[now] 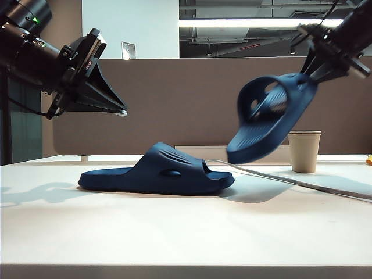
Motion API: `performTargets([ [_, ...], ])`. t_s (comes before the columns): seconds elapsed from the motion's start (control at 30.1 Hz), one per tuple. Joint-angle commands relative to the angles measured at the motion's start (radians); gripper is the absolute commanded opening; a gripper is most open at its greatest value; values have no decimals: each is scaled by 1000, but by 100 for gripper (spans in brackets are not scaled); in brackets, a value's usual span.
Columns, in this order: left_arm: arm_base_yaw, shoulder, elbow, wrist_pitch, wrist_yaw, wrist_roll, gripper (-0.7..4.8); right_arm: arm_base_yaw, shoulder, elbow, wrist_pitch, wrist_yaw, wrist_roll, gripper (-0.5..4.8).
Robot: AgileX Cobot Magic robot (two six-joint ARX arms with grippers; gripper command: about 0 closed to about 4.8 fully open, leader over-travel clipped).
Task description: Interlock the pair of blue slippers on the table with their fronts facing up.
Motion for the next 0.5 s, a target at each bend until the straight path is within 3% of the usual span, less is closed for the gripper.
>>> performTargets([
  [0.03, 1, -2, 3, 14, 8, 3, 29, -15, -46, 3, -13, -10, -10, 21],
  [0.23, 1, -2, 3, 29, 31, 2, 29, -40, -180, -90, 54, -19, -6, 21],
  [0.5, 0, -2, 3, 35, 32, 2, 29, -82, -404, -400, 303, -23, 84, 21],
])
